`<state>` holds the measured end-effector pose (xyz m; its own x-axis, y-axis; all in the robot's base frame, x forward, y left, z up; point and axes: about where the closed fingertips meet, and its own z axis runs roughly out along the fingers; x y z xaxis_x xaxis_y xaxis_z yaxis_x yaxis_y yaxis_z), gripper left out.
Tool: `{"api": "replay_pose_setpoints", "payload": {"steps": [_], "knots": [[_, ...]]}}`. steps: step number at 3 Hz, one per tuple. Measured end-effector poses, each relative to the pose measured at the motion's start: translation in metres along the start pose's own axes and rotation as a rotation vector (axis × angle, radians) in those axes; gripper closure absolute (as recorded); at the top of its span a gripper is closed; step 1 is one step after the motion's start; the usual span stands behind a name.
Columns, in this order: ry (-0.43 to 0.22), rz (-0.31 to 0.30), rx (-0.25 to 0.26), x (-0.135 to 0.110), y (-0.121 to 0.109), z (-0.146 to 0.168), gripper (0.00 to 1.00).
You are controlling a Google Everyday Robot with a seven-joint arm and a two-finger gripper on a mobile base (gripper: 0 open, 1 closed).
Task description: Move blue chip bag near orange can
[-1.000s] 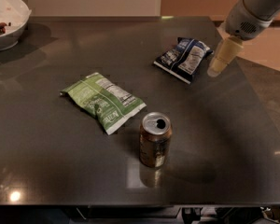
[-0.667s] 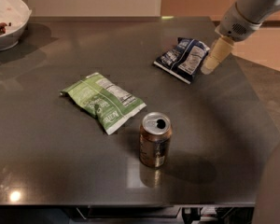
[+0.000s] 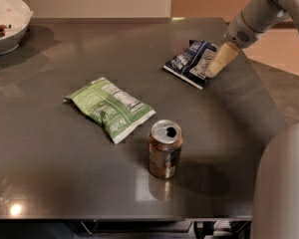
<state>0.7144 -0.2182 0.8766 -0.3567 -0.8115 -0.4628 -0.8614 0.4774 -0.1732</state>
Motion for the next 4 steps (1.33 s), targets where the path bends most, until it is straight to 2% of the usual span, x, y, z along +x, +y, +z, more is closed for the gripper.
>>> {"api": "replay_pose_setpoints", "payload": {"steps": [1,3,4], "knots": [[-0.034,0.025,0.03,-0.003,-0.009,0.015,0.0],[-0.094,0.065,0.037,-0.009,-0.009,0.039,0.0],[-0.099,0.081,0.028,-0.009,-0.008,0.048,0.09]]}}
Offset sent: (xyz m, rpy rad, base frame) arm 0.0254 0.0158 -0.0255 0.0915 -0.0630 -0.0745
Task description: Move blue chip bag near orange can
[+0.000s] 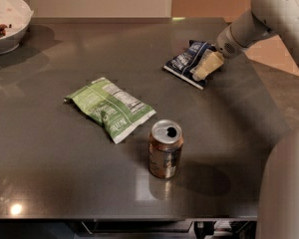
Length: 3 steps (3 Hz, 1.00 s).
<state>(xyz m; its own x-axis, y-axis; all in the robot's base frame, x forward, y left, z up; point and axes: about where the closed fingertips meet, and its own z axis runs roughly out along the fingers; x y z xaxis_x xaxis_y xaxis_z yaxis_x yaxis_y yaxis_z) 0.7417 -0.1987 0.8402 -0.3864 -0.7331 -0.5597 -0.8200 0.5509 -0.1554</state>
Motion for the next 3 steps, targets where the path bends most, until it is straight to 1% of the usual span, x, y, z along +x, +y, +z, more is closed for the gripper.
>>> {"api": "replay_pose_setpoints", "payload": {"steps": [1,2,3], "knots": [[0.011,0.017,-0.013,0.002,0.003,0.002,0.25],[0.017,0.025,-0.022,0.004,0.005,0.001,0.48],[0.01,0.016,-0.029,0.001,0.011,-0.01,0.72]]}}
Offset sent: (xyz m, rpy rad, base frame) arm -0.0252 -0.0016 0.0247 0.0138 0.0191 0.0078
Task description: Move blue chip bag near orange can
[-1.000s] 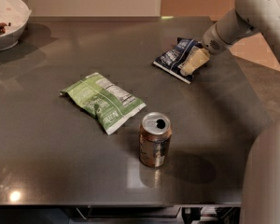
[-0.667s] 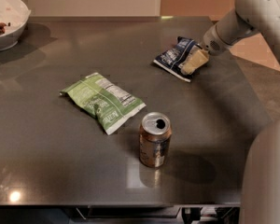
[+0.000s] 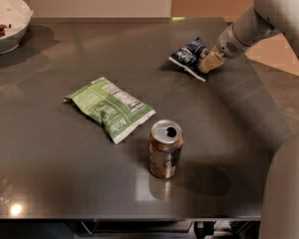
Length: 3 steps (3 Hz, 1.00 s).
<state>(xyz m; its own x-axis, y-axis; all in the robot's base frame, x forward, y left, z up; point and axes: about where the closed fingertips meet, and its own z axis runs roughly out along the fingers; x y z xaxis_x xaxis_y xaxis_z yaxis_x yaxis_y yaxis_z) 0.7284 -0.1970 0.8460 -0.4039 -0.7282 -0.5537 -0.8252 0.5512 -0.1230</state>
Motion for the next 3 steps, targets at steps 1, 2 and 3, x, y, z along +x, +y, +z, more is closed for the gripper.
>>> {"api": "replay_pose_setpoints", "payload": {"steps": [1,2,3], "knots": [[-0.031,-0.107,-0.059,-0.011,0.032,-0.036,1.0],[-0.047,-0.162,-0.087,-0.016,0.047,-0.053,1.0],[-0.041,-0.276,-0.165,-0.007,0.078,-0.074,1.0]]}}
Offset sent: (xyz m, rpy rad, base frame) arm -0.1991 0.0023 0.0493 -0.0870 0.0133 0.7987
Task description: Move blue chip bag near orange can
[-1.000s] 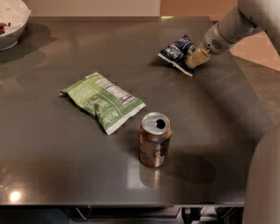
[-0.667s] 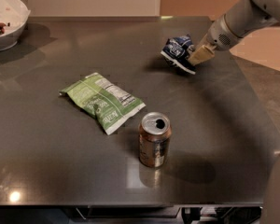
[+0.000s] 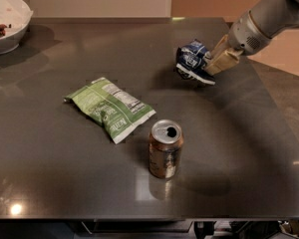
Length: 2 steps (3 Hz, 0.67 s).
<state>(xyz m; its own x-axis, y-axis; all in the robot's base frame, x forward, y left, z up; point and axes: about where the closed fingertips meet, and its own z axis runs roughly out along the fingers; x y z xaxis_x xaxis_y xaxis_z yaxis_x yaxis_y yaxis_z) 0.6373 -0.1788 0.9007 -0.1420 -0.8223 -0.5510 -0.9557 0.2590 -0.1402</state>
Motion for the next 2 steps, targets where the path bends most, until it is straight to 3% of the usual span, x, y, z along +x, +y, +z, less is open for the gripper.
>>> {"api": "replay_pose_setpoints", "payload": {"steps": [1,2], "knots": [[0.002,-0.184,-0.133,0.012,0.049,-0.01,1.0],[-0.007,-0.324,-0.207,0.02,0.08,-0.014,1.0]]}}
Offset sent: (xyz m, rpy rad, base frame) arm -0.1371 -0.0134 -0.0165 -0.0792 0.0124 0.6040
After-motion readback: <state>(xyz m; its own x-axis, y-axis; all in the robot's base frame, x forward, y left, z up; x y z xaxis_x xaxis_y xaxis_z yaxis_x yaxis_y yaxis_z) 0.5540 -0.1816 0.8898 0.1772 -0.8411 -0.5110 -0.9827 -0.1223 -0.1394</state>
